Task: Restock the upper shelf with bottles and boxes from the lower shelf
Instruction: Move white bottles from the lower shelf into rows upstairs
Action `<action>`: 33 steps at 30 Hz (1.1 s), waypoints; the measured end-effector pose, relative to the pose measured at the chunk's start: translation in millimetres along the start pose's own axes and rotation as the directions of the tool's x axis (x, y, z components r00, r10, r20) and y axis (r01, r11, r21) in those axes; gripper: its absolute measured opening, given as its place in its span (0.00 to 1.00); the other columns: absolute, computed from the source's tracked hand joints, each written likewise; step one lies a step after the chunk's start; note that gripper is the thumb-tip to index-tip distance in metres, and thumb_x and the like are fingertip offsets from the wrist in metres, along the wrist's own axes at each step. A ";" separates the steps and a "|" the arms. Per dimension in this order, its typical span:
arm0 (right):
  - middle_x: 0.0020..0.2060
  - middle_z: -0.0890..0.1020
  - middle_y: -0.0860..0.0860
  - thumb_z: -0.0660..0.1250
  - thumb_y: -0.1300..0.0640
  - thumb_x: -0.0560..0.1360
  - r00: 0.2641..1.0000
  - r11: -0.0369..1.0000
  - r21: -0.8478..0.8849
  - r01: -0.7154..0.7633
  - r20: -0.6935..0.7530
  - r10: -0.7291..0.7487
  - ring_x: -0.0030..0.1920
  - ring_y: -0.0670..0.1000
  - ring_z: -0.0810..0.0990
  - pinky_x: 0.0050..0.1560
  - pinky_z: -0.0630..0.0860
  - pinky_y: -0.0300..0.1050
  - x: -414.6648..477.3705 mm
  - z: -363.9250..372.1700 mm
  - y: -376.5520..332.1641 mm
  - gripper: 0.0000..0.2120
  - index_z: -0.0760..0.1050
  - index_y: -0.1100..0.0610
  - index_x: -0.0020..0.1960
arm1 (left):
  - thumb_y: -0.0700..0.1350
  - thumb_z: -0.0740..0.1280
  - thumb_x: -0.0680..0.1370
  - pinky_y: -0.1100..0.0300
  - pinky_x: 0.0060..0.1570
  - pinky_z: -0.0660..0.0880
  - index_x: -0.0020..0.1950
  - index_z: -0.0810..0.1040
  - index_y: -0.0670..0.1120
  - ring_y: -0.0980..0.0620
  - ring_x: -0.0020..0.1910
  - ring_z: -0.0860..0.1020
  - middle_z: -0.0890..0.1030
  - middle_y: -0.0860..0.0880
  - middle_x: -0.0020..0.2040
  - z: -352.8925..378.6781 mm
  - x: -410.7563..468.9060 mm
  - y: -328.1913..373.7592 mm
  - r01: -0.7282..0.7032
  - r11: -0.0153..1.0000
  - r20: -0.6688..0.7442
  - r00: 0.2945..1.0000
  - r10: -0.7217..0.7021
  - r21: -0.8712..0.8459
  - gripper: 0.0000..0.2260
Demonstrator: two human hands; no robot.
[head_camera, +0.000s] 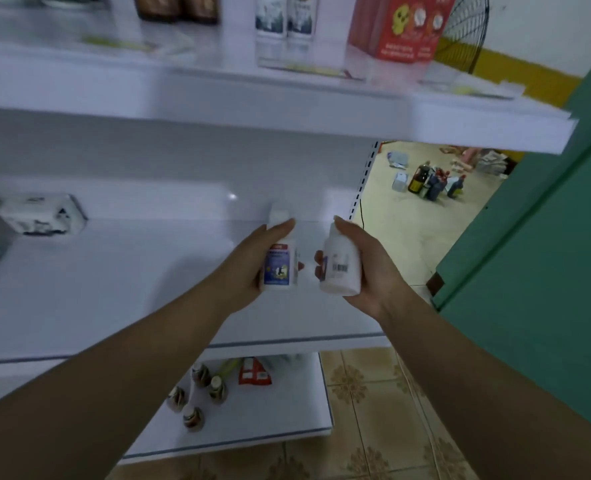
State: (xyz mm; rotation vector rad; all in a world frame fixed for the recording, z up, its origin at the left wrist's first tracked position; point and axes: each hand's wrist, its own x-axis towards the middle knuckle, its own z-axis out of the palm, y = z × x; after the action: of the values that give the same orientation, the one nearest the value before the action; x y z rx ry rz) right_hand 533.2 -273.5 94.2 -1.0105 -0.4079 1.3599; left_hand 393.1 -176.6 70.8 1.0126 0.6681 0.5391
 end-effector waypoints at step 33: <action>0.45 0.77 0.59 0.65 0.53 0.75 0.867 0.916 -0.163 0.368 0.416 -0.274 0.41 0.55 0.79 0.50 0.77 0.52 -211.0 331.5 -57.8 0.14 0.72 0.59 0.58 | 0.51 0.63 0.78 0.52 0.52 0.78 0.55 0.79 0.45 0.48 0.41 0.81 0.83 0.45 0.46 -18.0 -345.9 256.3 -0.453 0.880 0.101 0.891 0.443 0.142 0.13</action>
State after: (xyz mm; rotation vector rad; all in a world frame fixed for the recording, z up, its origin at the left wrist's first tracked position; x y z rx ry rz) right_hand 269.4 -344.6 382.4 -0.8132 -1.0162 1.2156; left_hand 117.7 -292.2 381.3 1.3466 0.4185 0.8628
